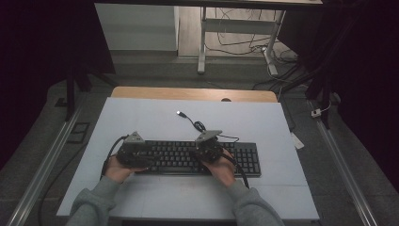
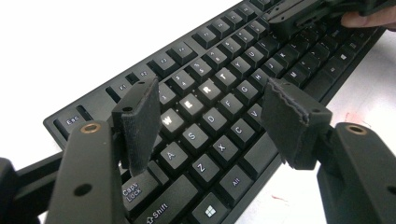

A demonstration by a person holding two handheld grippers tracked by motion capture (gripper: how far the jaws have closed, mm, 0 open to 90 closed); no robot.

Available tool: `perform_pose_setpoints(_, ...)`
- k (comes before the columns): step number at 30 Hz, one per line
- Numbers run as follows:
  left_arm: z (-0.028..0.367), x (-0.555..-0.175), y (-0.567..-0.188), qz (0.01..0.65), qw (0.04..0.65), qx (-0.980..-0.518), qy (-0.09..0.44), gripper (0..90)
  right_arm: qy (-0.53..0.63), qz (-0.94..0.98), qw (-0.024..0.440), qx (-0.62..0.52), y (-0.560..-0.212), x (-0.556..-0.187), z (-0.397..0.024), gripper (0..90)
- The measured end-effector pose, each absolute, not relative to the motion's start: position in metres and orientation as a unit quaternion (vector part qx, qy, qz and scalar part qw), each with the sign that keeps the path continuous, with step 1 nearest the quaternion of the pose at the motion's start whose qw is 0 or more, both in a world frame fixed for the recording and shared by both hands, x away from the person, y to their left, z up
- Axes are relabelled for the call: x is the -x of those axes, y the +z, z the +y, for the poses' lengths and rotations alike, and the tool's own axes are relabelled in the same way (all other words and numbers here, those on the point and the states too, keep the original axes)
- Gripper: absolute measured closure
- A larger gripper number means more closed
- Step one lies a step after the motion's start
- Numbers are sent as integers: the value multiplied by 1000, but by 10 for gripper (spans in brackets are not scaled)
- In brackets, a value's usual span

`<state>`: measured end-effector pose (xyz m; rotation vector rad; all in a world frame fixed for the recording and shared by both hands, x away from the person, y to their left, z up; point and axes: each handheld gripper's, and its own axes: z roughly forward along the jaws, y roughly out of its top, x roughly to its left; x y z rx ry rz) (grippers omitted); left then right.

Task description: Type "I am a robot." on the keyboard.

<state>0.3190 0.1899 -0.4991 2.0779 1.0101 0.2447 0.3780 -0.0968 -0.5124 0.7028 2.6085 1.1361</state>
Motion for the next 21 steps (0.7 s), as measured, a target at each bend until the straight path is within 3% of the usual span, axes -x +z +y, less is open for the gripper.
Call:
perform_pose_setpoints(18,192,-318,-498,401,402,-817,100,375,425,862,106,-255,-496,-367,-141,899)
perform_pose_setpoints(21,192,-318,-498,401,402,-817,100,375,429,860,105,-254,-496,-364,-152,744)
